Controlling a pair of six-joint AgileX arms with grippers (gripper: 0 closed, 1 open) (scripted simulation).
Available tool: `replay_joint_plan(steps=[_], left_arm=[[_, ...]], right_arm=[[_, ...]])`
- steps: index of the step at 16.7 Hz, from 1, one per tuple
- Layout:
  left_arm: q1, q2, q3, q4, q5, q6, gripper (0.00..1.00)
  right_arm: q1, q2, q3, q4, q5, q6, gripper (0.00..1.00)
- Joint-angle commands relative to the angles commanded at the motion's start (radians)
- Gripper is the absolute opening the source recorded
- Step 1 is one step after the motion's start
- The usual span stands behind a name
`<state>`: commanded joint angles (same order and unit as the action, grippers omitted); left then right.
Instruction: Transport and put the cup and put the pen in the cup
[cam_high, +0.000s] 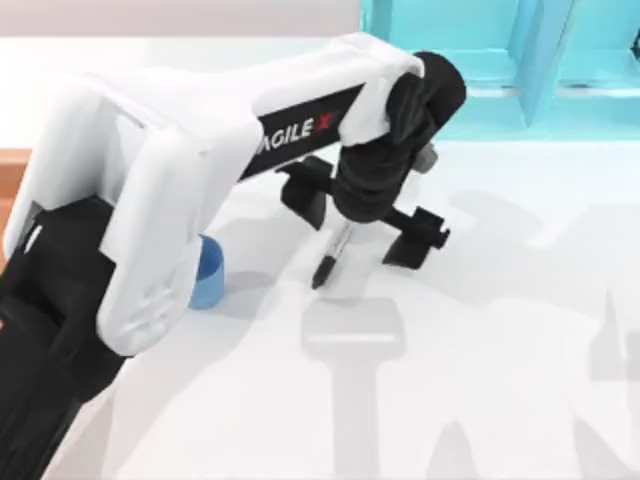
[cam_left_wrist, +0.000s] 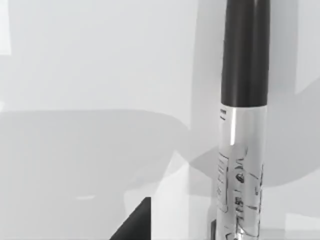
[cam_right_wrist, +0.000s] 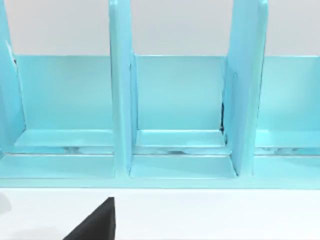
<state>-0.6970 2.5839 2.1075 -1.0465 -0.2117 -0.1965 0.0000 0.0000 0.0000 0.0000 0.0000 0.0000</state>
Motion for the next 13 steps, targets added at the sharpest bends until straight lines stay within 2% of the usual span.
replay_joint_plan(steps=[7, 13], left_arm=[[0.0, 0.0, 0.0, 0.0, 0.0, 0.0, 0.02], [0.0, 0.0, 0.0, 0.0, 0.0, 0.0, 0.0]], right_arm=[[0.0, 0.0, 0.0, 0.0, 0.0, 0.0, 1.0], [0.0, 0.0, 0.0, 0.0, 0.0, 0.0, 1.0]])
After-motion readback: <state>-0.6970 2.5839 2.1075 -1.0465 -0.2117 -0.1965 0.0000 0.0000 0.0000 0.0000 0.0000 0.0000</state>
